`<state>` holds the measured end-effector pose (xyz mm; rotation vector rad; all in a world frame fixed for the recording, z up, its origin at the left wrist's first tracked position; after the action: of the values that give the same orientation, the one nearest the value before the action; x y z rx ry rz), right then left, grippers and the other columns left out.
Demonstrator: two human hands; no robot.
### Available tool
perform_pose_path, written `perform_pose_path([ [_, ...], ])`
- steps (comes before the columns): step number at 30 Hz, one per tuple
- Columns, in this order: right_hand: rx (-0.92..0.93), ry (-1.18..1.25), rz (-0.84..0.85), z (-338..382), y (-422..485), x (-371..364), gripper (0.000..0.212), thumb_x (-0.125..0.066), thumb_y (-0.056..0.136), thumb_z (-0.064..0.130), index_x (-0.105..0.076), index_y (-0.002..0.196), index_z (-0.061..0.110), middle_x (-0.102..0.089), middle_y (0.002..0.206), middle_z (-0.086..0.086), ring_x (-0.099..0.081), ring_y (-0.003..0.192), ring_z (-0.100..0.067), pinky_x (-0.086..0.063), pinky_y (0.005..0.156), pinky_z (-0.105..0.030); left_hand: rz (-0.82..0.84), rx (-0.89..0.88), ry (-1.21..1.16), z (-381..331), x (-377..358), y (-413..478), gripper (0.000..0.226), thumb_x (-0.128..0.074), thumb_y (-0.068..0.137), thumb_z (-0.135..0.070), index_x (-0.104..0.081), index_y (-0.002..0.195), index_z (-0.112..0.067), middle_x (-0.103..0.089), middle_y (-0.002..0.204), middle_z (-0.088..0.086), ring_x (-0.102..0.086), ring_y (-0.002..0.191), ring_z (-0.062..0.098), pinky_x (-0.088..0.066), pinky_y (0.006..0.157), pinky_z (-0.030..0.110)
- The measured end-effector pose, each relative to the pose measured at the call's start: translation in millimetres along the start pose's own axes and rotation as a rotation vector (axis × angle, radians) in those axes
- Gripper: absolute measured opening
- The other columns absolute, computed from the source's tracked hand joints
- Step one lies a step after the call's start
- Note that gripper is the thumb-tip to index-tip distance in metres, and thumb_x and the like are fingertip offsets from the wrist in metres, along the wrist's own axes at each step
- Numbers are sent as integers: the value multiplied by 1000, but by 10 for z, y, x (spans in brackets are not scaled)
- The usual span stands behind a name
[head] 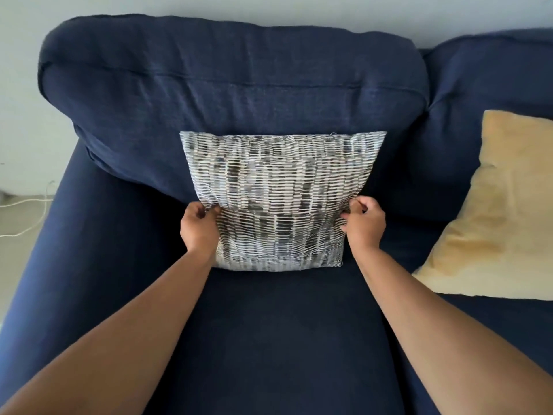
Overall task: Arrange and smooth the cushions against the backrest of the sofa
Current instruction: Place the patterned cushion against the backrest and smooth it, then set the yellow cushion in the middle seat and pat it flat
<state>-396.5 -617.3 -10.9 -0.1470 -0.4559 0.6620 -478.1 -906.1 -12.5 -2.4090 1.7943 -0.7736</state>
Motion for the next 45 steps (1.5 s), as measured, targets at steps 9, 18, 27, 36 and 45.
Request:
perform_pose_path([
  [9,14,-54,12,-38,-205,-35,11,-40,103,13,-43,108,21,-57,97,9,-70,87,-25,-59,74,-54,-47,54,1,46,-41,-48,7,-59,99,-23,-57,105,-20,-64,90,-8,-59,78,9,-37,51,9],
  [18,991,-603,-40,280,-494,-131,58,-52,95,18,-35,150,16,-31,156,-14,-36,142,-29,-35,107,-42,-8,-1064,799,-210,-103,-327,78,-48,96,-40,-10,162,-24,-3,169,12,-3,155,33,1,124,50],
  [27,769,-1454,197,275,-32,-102,95,-41,100,49,38,146,22,44,154,-10,33,146,-33,16,116,-57,253,-926,1544,-337,-92,210,90,-17,95,-71,41,147,-25,41,158,7,36,146,33,14,118,63],
  [36,916,-1211,325,501,-334,235,76,-44,101,34,5,157,25,13,167,-5,6,154,-24,-13,119,-53,261,-1037,1233,-754,-93,-396,72,-33,101,-44,5,161,-30,16,168,4,17,154,28,12,121,56],
  [45,719,-1042,448,568,-287,637,59,-44,101,28,-23,156,24,-13,166,-7,-15,151,-26,-22,116,-52,316,-793,1210,-975,-505,-817,70,-49,99,-38,-15,160,-30,-6,170,8,0,156,28,1,122,55],
])
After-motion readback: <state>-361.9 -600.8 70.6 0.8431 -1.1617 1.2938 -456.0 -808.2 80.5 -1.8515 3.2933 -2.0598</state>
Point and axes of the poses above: each hand's wrist, its own y-axis towards the middle knuckle, its own x-axis out of the back of the hand, z = x × y, the point moved 1 cm from there along y, towards the middle knuckle
